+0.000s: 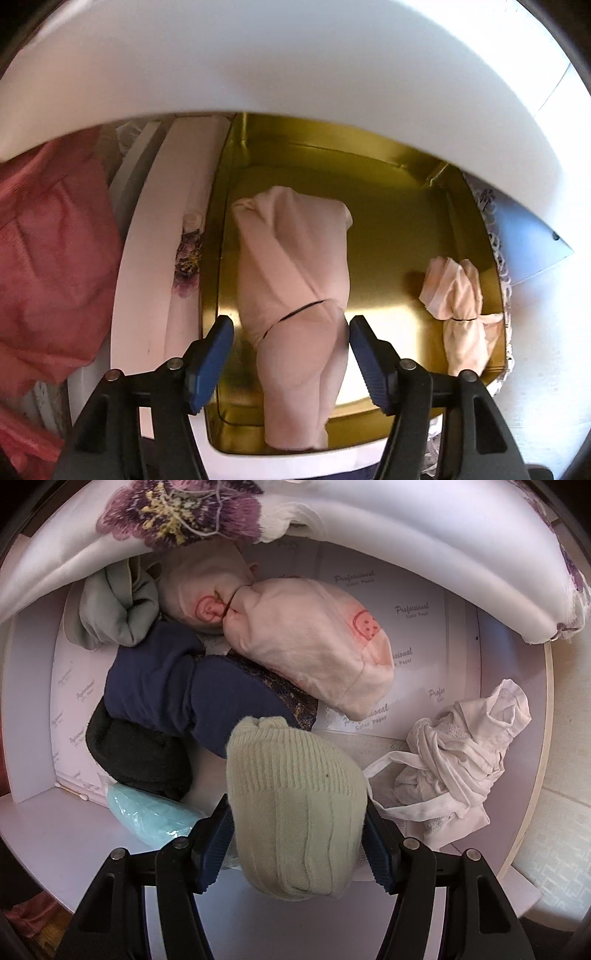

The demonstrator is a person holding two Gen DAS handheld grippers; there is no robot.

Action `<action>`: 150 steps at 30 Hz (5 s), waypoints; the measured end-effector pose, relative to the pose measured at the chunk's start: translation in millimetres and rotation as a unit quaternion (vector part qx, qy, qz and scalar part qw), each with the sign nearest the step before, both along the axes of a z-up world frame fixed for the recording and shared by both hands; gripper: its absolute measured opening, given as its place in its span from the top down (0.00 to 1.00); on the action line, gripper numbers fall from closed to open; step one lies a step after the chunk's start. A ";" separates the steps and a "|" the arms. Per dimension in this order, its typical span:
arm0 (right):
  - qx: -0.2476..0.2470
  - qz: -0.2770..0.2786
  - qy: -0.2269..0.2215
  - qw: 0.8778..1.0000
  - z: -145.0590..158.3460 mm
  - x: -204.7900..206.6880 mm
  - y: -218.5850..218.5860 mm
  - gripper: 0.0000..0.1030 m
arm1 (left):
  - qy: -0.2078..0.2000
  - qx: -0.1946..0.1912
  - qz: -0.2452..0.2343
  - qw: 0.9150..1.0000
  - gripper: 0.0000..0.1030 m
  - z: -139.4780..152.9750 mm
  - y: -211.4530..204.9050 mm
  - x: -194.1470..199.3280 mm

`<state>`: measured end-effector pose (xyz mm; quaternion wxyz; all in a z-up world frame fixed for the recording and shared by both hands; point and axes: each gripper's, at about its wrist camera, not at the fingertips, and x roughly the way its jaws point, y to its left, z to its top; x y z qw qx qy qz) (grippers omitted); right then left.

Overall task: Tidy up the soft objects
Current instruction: 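Lower the pink stocking bundle into the gold tray and open the left tool, then open the right tool to release the pale green knit item in the drawer, then grasp the white cloth bundle in the drawer with the right tool, then carry the white cloth bundle into the gold tray and open the right tool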

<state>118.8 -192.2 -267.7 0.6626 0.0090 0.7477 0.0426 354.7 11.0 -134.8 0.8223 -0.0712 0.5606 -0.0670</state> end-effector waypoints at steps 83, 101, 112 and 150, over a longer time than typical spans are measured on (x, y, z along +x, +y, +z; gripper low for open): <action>-0.028 -0.214 -0.041 0.976 -4.2 22.9 -106.9 0.36 | 0.231 0.018 -0.064 0.971 0.36 -164.6 -35.8 -197.3; -0.073 -0.188 -0.026 0.979 -45.3 22.2 -63.0 0.36 | 0.219 -0.021 -0.040 0.975 0.31 -160.5 -17.9 -192.6; -0.073 -0.181 -0.036 0.980 -25.3 14.1 -62.5 0.43 | 0.208 0.018 -0.070 0.975 0.25 -170.8 -31.5 -191.4; 0.032 -0.092 -0.193 0.976 129.7 -22.1 -6.6 0.45 | 0.233 0.047 -0.066 0.969 0.64 -184.3 -15.8 -200.1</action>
